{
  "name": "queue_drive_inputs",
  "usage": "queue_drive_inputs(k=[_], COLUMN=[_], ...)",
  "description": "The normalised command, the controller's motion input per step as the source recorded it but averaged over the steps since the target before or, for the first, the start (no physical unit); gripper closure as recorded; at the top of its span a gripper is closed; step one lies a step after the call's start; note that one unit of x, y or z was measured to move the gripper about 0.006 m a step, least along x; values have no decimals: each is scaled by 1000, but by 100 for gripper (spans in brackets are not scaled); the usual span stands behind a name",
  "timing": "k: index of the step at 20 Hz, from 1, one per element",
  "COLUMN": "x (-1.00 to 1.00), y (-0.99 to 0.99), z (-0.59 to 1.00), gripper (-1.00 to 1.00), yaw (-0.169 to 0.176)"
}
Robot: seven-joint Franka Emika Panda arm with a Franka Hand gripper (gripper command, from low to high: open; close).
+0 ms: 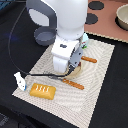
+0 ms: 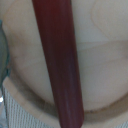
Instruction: Interact with the objects in diverse but meaningful ways.
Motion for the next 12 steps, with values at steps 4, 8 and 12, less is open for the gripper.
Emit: queue_drive_inputs(k=[4, 8, 12], x=[0, 61, 111], y=[0, 0, -3], z=[-163, -1, 11], gripper=[-100, 100, 100], yaw=[49, 50, 43])
